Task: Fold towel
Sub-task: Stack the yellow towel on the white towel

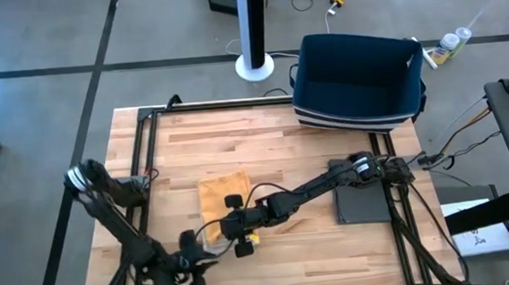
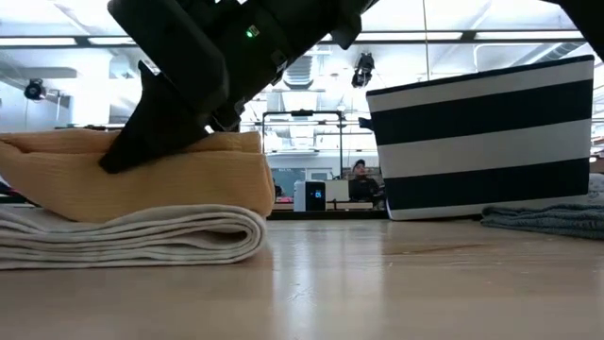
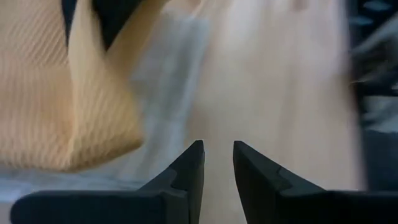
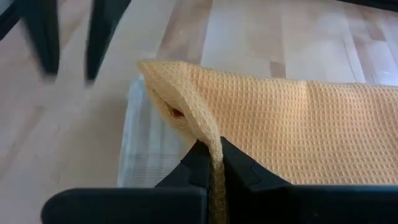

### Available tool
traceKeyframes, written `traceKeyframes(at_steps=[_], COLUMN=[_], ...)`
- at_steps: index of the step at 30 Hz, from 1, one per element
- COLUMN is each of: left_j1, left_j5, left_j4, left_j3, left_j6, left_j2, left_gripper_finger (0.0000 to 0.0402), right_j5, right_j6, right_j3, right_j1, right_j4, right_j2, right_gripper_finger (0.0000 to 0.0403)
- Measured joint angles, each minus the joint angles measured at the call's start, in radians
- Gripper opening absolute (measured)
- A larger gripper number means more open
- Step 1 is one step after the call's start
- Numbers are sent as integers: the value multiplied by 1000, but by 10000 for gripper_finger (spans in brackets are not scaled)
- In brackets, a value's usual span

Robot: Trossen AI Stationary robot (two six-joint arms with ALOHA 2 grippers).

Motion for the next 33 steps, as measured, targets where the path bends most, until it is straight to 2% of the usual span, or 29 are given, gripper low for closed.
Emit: traceKeyframes(at_steps=[4, 8, 33], left_j1=[28, 40, 56], left_j5=[11, -3, -5], left_j4=[-5, -18, -81], left_j3=[8, 12, 10], left_j6=[-93, -149, -150], left_j2=[121, 175, 170], left_gripper_finger=[77, 77, 77], right_j5=[-2, -10, -14], right_j6=[0, -1, 49], right_j3=[1, 17, 27], right_j1=[0, 5, 31], right_j4=[-3, -8, 48], right_j2=[0, 0, 38], right_gripper_finger=[7, 7, 9])
